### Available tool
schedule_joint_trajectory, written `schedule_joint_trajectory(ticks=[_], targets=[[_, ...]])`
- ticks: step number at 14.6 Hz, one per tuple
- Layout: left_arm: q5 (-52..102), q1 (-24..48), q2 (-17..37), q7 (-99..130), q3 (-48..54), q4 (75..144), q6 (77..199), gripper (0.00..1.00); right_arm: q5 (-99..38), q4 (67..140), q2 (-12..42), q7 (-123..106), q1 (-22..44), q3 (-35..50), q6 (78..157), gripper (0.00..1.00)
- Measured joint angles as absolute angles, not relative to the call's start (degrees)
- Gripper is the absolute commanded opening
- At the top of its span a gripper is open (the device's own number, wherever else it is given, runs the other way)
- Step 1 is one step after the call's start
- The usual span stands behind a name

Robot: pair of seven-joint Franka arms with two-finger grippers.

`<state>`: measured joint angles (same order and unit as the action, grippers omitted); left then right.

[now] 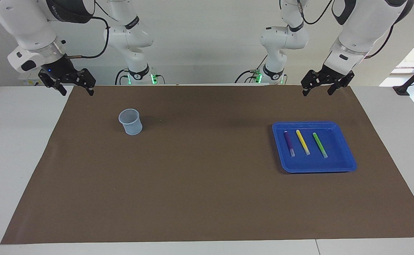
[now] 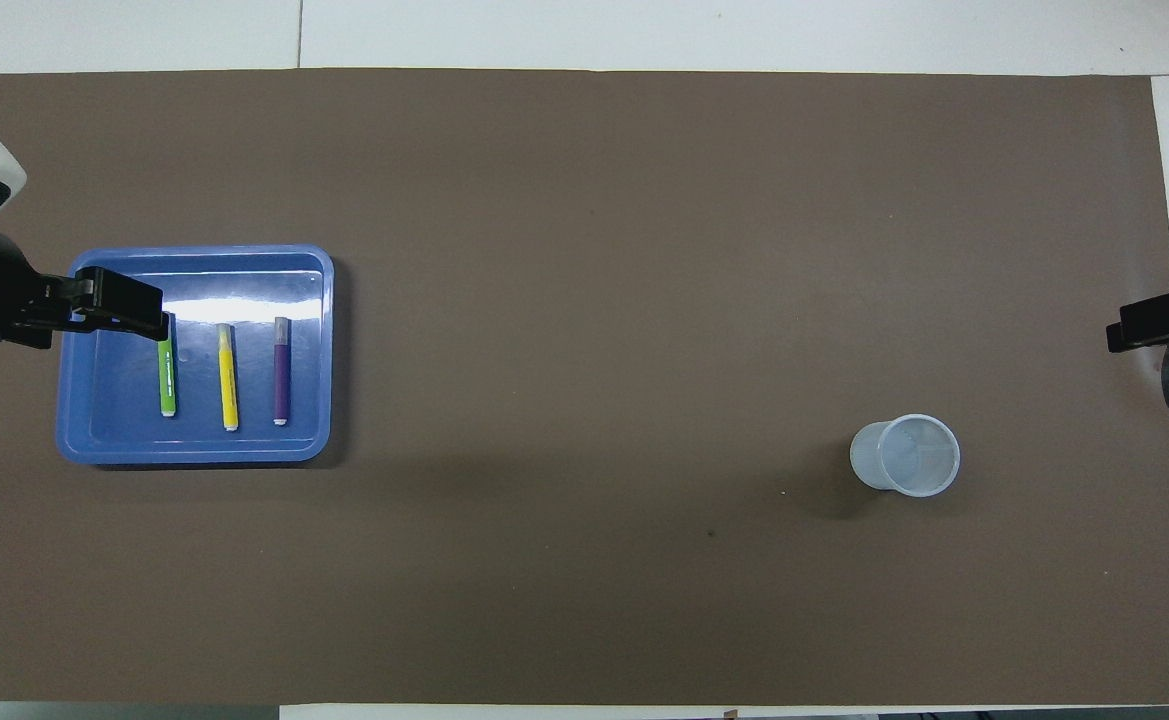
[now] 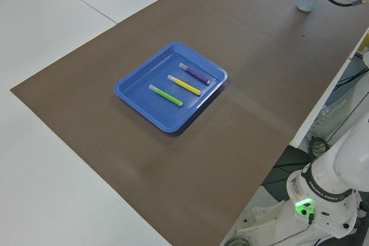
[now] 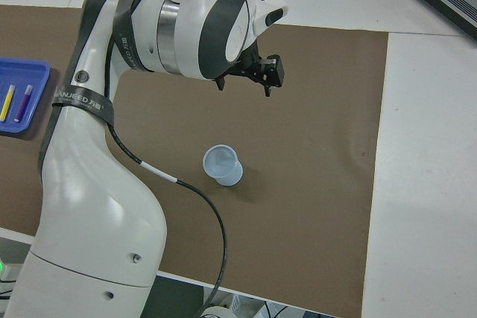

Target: Transfer and insert pens with both arms

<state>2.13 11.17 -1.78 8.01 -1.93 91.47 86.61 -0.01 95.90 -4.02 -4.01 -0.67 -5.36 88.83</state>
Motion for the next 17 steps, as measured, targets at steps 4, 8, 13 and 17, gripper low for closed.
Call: schedule_joint_trajectory(ticks=[4,8,13,17], targets=[[2.13,11.17,-1.84,8.01,-1.93,91.61,86.44,1.0,-0.01,95.9,-4.02,-4.01,-0.67,-5.36,88.83,1.0],[2.13,11.13,-2.59,7.98,-1.97,93.22,86.34,1.0,-0.01,95.9,-4.02,-4.01,-0.67,-5.36,88.83,1.0],[2.08,9.45,-5.12,7.38,-2.36,100.0,90.07,1.0,-0.01,95.9,-4.02,-4.01,-0.67,-5.36,88.83,1.0],[2.08,4.8,-5.47,3.3,-2.56,106.33,95.86,1.0,-0.01,95.9,-4.02,-4.01,-0.67,-5.36,88.83,1.0]])
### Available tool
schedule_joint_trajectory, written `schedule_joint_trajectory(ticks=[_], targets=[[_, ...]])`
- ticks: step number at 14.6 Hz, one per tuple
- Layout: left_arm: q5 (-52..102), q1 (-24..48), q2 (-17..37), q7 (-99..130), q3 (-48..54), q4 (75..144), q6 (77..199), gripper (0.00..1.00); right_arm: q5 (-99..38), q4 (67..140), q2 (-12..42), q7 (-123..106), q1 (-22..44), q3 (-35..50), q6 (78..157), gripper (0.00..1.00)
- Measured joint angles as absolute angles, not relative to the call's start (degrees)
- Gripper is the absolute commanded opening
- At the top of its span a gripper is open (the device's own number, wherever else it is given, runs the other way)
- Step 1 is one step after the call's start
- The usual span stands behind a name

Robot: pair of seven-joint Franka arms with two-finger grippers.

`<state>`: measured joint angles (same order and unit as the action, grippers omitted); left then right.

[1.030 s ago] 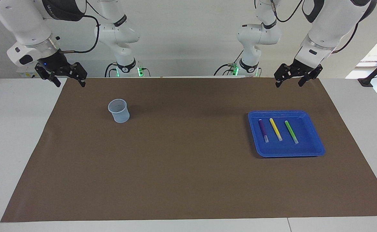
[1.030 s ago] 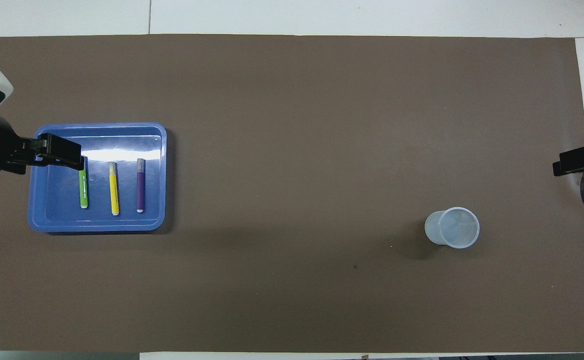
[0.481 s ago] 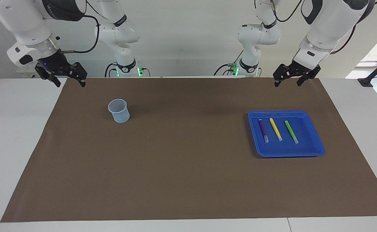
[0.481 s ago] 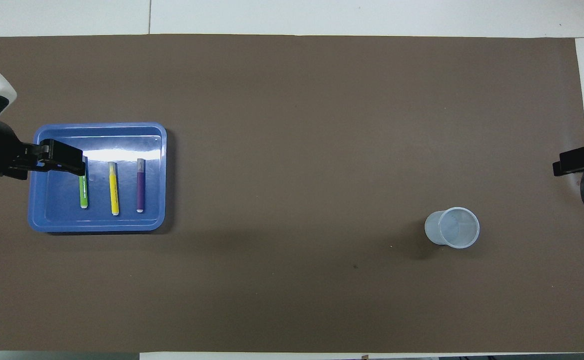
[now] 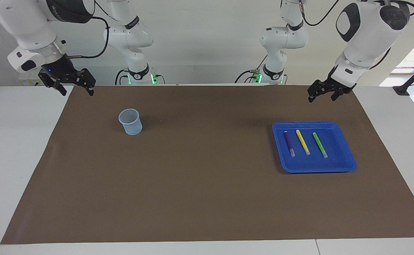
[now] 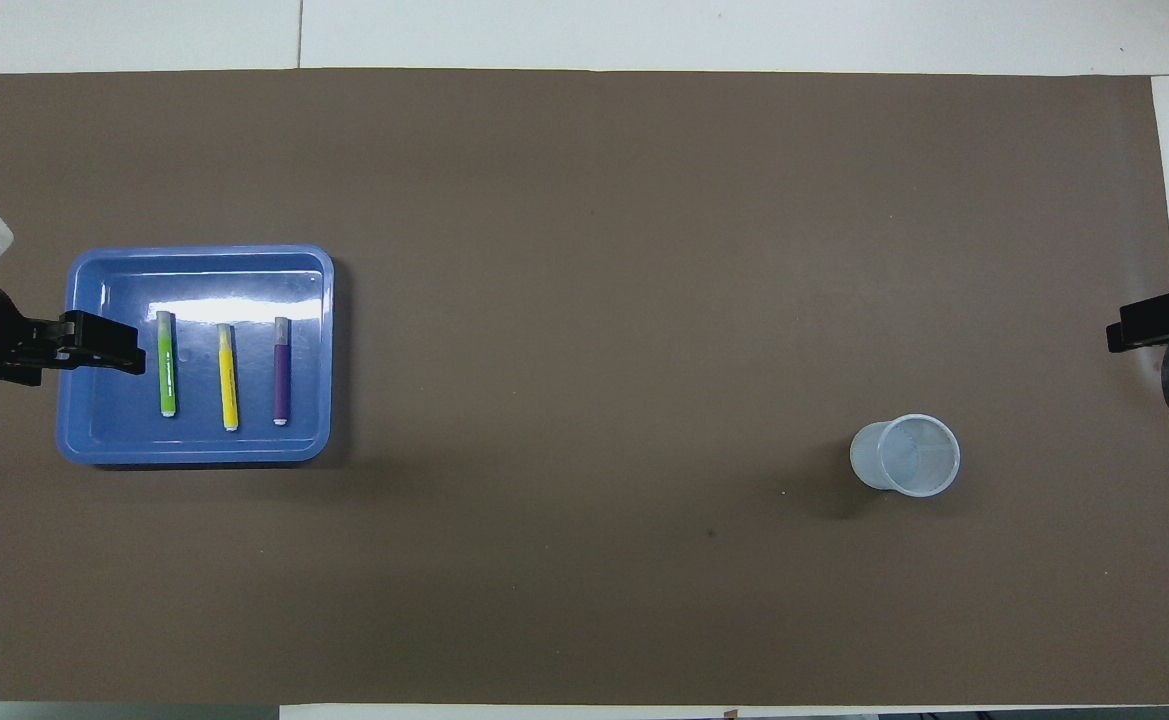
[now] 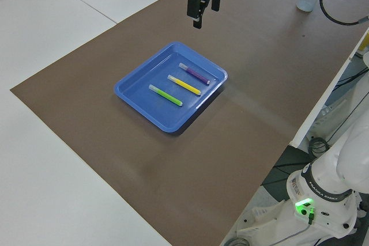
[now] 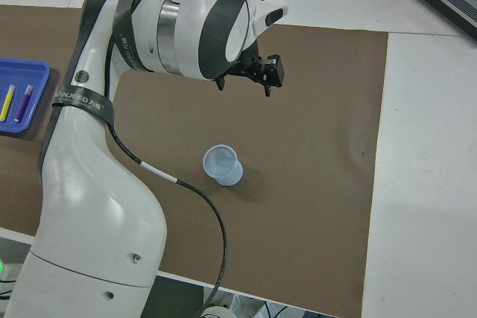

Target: Transfer and insert pens with both arms

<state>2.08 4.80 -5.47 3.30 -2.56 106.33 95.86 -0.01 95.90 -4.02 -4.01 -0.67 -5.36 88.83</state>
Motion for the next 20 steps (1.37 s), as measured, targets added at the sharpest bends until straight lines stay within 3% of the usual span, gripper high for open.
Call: schedule_joint_trajectory(ticks=[4,12,20], targets=[[2.08,1.26,-4.08,0.61,-2.64,113.73,105.38,1.0,-0.01,95.9,-4.02,-4.01,-0.67,-5.36,88.83,1.0],[2.08,-2.12,6.4,-7.97,-2.65,119.84,124.99,1.0,-0.01,95.9,-4.02,-4.01,-0.67,-5.36,88.83,1.0],[2.08,-2.93,12.01,-10.0,-2.65,120.58,129.68,0.91,-0.01,95.9,-4.02,-4.01,-0.67,-5.36,88.83,1.0]])
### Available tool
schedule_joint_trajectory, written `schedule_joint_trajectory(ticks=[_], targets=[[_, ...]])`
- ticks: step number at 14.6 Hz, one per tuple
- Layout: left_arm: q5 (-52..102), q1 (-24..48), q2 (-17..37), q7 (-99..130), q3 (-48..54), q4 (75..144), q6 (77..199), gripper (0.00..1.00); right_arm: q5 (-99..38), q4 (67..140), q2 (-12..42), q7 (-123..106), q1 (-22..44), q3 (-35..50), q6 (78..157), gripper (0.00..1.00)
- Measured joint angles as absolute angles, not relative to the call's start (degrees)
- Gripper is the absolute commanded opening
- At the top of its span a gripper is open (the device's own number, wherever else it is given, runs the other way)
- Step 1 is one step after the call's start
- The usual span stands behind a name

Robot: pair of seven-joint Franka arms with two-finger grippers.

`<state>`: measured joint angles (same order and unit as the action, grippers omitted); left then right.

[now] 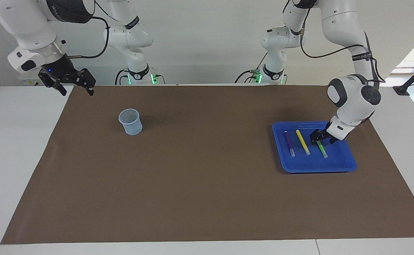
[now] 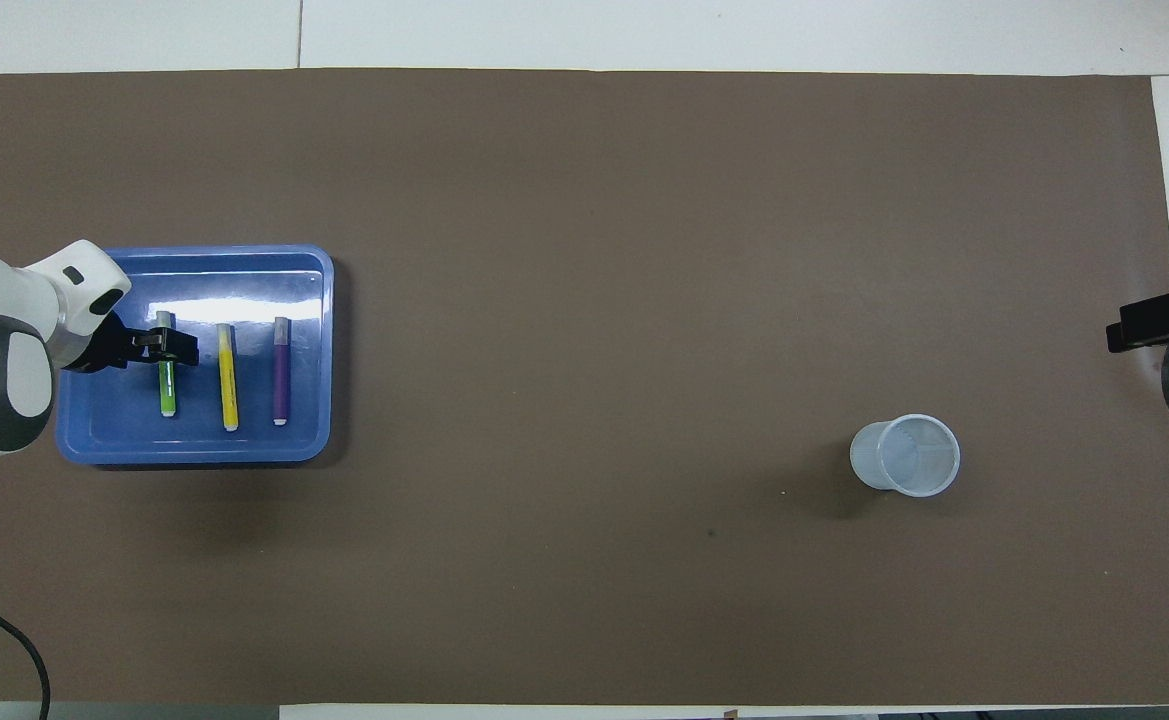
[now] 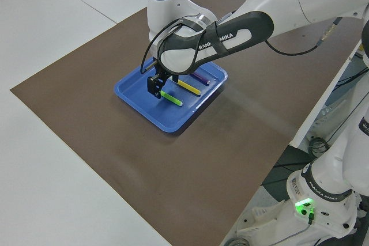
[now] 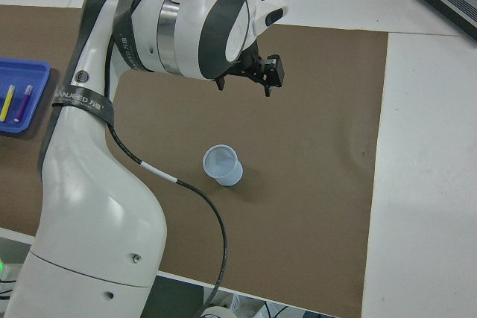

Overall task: Transfer and insert pens with both arms
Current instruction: 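Grasp the green pen in the tray with the left gripper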

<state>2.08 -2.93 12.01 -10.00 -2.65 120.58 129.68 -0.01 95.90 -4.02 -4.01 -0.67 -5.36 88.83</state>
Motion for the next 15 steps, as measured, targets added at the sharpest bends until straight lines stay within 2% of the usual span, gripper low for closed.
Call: schedule_joint_trajectory(ticks=[2,6,9,14,15], targets=[[2.08,-3.02,12.62,-10.06,-2.65,120.59,130.38,0.9,-0.01,95.9,-4.02,-4.01,-0.67,-5.36,88.83,1.0],[2.08,-3.13,13.92,-10.11,-2.63,120.6,131.0,0.75,-0.01,95.9,-4.02,-4.01,-0.67,-5.36,88.83,1.0],[2.08,-3.16,14.32,-10.11,-2.61,120.59,131.38,0.52,-0.01,95.9,-4.02,-4.01,-0.72,-5.39,88.64,1.0],[2.25,-3.26,13.9,-10.16,-2.15,120.31,131.46,0.0,-0.01,95.9,-4.03,-4.01,-0.55,-5.33,88.45,1.0],[2.26,-3.24,13.85,-10.16,-1.97,120.28,131.46,0.0,-0.01,95.9,-4.03,-4.01,-0.53,-5.33,88.45,1.0]])
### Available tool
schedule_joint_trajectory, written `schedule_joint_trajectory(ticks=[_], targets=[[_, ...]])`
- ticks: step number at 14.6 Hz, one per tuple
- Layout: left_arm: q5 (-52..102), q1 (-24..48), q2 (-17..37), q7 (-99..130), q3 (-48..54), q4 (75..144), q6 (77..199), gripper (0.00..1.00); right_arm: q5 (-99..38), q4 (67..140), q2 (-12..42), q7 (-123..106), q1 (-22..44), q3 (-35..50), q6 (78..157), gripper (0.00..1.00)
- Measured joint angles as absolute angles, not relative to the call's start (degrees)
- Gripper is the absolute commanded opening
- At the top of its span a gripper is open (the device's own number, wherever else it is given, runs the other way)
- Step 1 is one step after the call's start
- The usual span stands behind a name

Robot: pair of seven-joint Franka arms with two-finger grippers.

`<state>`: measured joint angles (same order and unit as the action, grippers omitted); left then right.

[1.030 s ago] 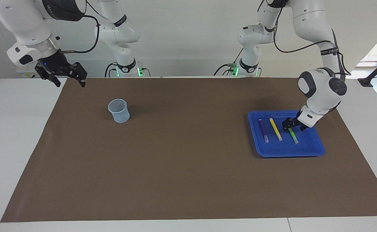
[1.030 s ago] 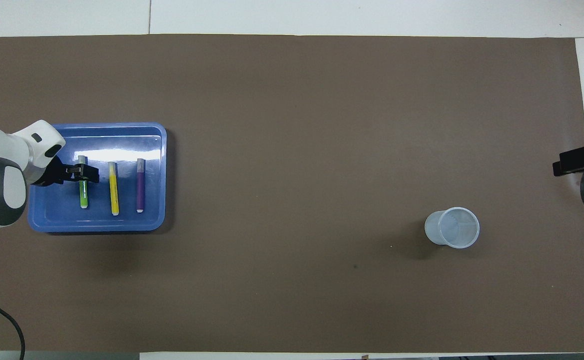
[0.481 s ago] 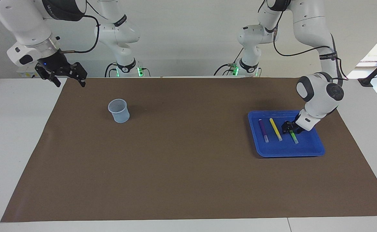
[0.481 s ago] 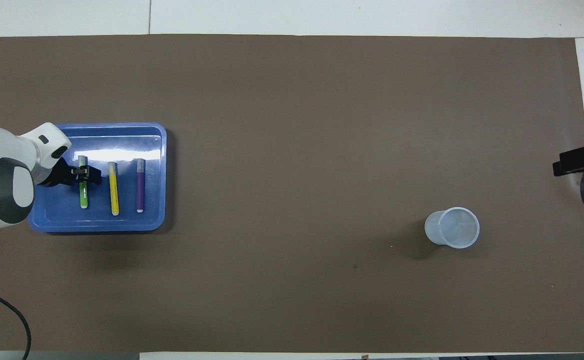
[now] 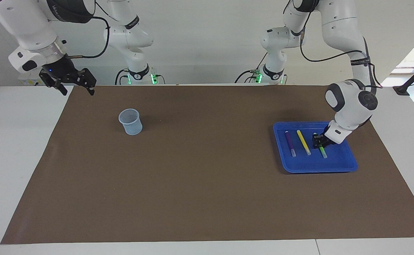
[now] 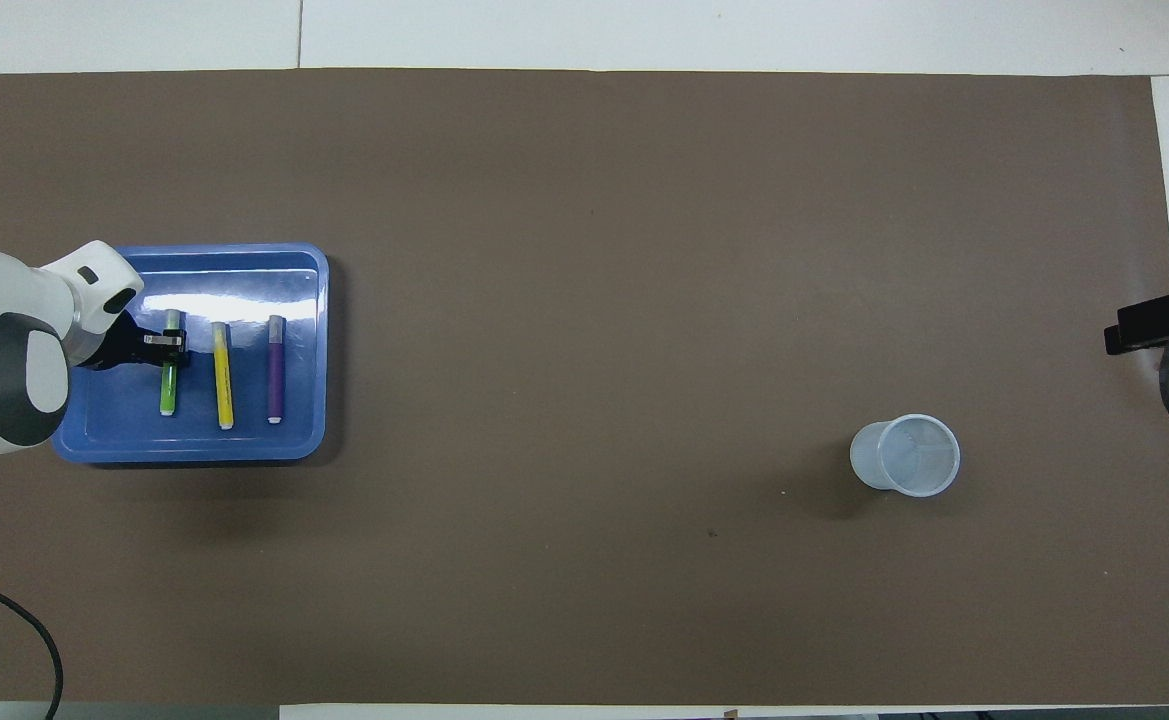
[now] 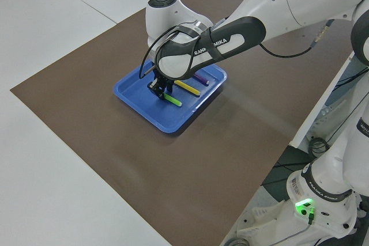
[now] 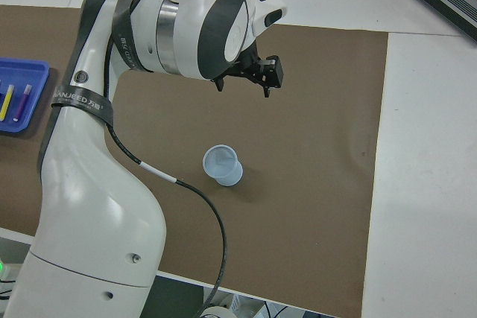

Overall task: Transfer and insert pens with both arms
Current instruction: 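Grasp the green pen in the tray with the left gripper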

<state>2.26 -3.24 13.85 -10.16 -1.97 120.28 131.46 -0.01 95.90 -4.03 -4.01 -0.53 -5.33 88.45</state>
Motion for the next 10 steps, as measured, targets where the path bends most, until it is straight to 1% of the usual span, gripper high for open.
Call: schedule_joint_trajectory(ticks=[6,10], targets=[[2.26,-3.25,13.84,-10.16,-1.95,120.26,131.45,0.0,-0.01,95.91,-4.03,-4.01,-0.35,-4.65,88.3,1.0],[2.26,-3.29,14.15,-10.16,-2.11,119.14,130.29,0.0,-0.01,95.91,-4.14,-4.01,-0.34,-4.22,86.46,1.0]])
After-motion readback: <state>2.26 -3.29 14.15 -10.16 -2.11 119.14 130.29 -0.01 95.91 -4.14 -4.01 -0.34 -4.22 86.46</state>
